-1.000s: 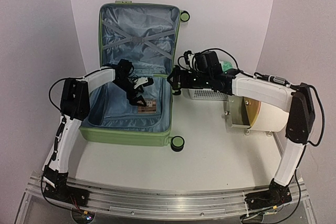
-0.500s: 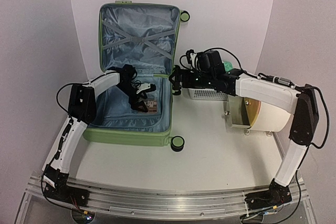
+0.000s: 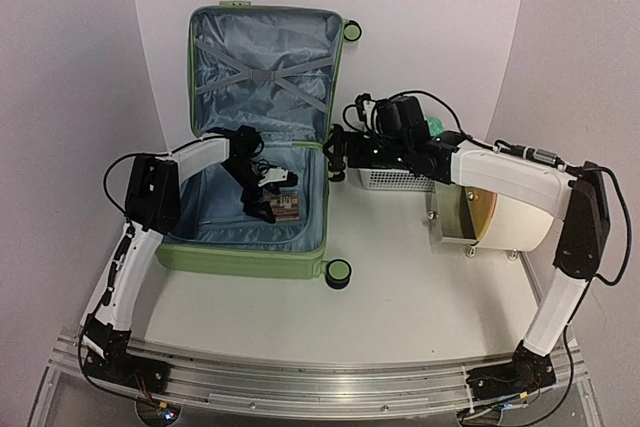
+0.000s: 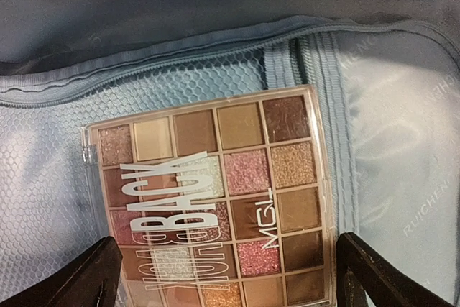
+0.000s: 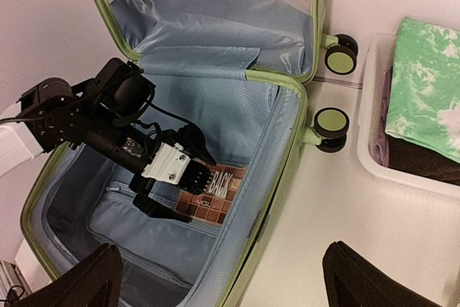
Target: Open, take out, and arrange the luggage
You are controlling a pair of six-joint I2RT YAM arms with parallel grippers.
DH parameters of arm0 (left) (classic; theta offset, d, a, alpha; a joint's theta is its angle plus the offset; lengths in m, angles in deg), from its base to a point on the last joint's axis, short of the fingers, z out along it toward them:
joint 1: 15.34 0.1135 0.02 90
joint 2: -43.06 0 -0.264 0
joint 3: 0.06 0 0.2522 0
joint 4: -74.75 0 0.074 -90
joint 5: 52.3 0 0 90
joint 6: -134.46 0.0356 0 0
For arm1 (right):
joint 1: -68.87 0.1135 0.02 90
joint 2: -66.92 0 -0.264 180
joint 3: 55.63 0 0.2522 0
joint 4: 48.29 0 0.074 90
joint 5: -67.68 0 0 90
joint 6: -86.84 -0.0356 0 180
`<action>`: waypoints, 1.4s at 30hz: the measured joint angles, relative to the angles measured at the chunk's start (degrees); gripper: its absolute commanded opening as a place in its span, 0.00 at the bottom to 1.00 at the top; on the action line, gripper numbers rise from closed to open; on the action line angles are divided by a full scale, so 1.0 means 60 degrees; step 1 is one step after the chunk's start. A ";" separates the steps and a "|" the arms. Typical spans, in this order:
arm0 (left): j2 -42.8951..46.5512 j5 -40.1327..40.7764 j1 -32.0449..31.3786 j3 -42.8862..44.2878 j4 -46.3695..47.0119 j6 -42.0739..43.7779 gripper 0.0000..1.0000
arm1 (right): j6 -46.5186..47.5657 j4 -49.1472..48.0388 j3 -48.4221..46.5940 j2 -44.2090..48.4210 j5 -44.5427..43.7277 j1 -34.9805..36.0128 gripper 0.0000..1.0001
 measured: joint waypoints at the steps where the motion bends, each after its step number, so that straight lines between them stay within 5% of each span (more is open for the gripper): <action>1: -0.0053 0.0106 -0.0021 0.0091 0.0007 -0.0056 1.00 | 0.0009 0.0000 0.0000 0.0003 -0.0022 0.0018 0.98; 10: -0.0267 0.0473 -0.0114 0.0436 0.0319 -0.0795 0.99 | 0.0093 0.0015 0.0091 0.0119 -0.0229 0.0118 0.98; 18: -0.0547 0.0382 -0.0110 0.0961 -0.0133 -0.0653 0.74 | 0.0188 0.0018 0.0098 0.0132 -0.0260 0.0136 0.98; 30: 0.0046 -0.0129 0.0187 -0.0269 0.0519 -0.0634 0.76 | 0.0005 0.0062 -0.0058 0.0042 -0.0200 0.0320 0.98; 35: 0.0398 -0.0125 0.0484 -0.0875 0.0598 -0.0597 0.76 | -0.0993 -0.0021 -0.1958 -0.1591 0.0284 0.0631 0.97; 42: 0.0670 0.0014 0.0934 -0.1322 0.0435 -0.0679 0.76 | -0.2512 -0.0197 -0.4365 -0.4663 0.0793 0.0895 0.83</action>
